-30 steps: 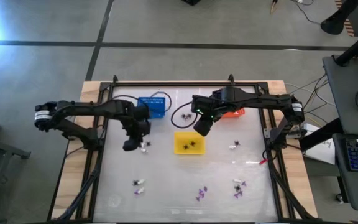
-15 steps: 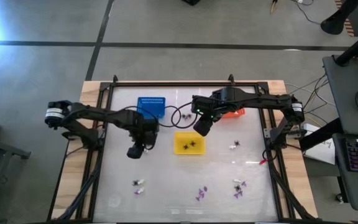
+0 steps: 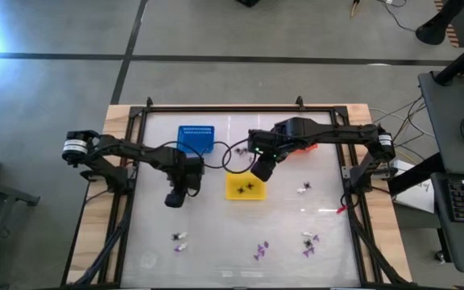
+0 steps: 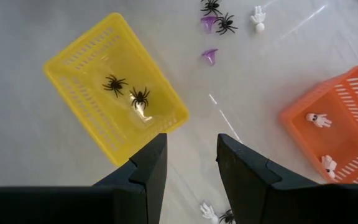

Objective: Sort Halloween decoration
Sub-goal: Put the white skeleton toy into the orange bin

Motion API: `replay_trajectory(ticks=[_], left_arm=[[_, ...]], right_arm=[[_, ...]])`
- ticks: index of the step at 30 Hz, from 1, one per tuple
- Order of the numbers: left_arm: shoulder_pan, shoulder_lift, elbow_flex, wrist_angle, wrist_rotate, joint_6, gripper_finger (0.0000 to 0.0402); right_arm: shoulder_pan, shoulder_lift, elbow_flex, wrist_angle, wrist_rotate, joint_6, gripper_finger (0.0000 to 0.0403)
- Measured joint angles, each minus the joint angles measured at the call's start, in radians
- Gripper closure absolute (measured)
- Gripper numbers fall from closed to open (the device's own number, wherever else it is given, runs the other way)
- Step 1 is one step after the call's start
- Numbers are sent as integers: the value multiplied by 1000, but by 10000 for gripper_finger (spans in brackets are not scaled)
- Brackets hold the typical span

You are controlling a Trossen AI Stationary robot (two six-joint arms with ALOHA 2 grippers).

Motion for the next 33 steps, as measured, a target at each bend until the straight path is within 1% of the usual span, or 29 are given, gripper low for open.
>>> replay_trajectory(ticks=[8, 16, 19, 23, 29, 31, 33], left_arm=[[-1, 24, -3, 18, -7, -1, 265], [-1, 83, -2, 17, -8, -6, 265], [0, 93, -2, 18, -10, -8, 272], [0, 85, -4, 26, -21, -8, 303], [1, 70, -5, 24, -26, 0, 385], [1, 70, -6, 23, -23, 0, 393], [1, 70, -6, 23, -23, 0, 393]], right_arm=[[3, 0, 0, 0, 0, 24, 271], [10, 0, 0, 0, 1, 37, 271], [16, 0, 0, 0, 1, 42, 271], [21, 0, 0, 0, 1, 42, 271], [21, 0, 0, 0, 1, 42, 271], [21, 0, 0, 0, 1, 42, 271], [21, 0, 0, 0, 1, 42, 271]])
